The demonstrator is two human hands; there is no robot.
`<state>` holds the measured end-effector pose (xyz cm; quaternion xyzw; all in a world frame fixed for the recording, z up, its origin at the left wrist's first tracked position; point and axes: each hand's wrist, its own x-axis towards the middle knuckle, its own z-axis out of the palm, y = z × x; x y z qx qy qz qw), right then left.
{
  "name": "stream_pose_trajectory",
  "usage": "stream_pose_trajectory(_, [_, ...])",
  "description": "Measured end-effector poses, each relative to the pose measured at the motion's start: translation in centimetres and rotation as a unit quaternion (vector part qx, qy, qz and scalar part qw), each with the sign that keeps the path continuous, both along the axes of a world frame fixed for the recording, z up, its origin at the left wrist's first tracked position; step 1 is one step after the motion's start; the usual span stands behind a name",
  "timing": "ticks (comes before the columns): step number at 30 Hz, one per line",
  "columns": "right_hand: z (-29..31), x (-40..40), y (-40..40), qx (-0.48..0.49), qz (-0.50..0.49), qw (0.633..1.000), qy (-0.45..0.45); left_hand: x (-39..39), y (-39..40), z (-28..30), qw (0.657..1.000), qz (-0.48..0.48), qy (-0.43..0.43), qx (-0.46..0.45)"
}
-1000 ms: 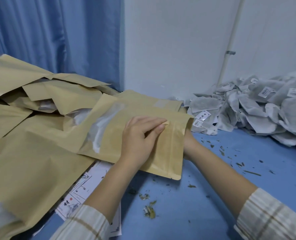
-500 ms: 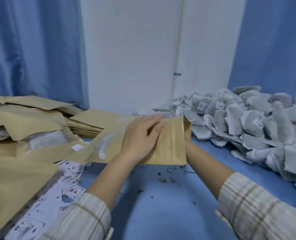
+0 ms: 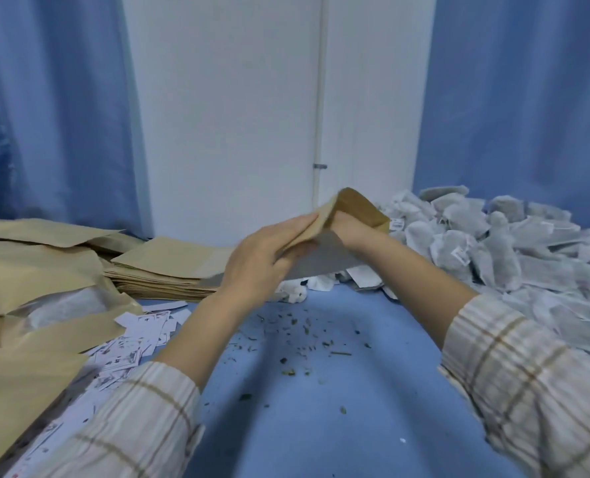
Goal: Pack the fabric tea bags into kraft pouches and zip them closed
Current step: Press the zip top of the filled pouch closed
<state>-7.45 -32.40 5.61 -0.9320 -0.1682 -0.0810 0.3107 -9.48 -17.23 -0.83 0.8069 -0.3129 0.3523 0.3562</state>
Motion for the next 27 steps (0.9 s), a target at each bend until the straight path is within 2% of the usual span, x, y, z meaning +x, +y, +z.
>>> stream_pose_trajectory(3, [0.7,-0.5,-2.0,-0.007,-0.004,1.000,-0.016,0.0,-0.3,0.6,0.990,0.003,0.094,-0.101])
stream_pose_trajectory(8, [0.8,-0.5,-4.5,-0.029,-0.005,0.978,-0.205,1.1,-0.5,0.9,0.971,-0.033,0.139,-0.192])
stream_pose_trajectory(11, [1.4,-0.4,-6.2,0.013,0.000,0.956,-0.291,1.9,-0.1,1.6,0.945,-0.065,0.165,-0.276])
stream_pose_trajectory(13, [1.7,-0.5,-7.3,0.073,0.005,0.956,-0.285,2.1,0.3,2.3,0.916,-0.098,0.203,-0.331])
stream_pose_trajectory(15, [1.4,-0.6,-7.8,0.110,0.019,0.965,-0.236,2.5,0.6,2.9,0.895,-0.118,0.239,-0.358])
stream_pose_trajectory(20, [1.5,0.8,-8.3,0.096,0.012,0.977,-0.192,2.9,1.9,2.8,0.845,-0.162,0.318,-0.397])
stream_pose_trajectory(22, [1.7,1.5,-8.1,0.109,0.003,0.980,-0.166,3.0,2.7,2.7,0.851,-0.175,0.329,-0.369])
stream_pose_trajectory(24, [1.8,2.0,-7.7,0.125,-0.009,0.978,-0.166,3.0,3.2,3.1,0.870,-0.165,0.305,-0.350])
stream_pose_trajectory(27, [2.0,2.4,-7.2,0.153,-0.003,0.973,-0.174,3.0,3.1,4.0,0.883,-0.132,0.252,-0.373])
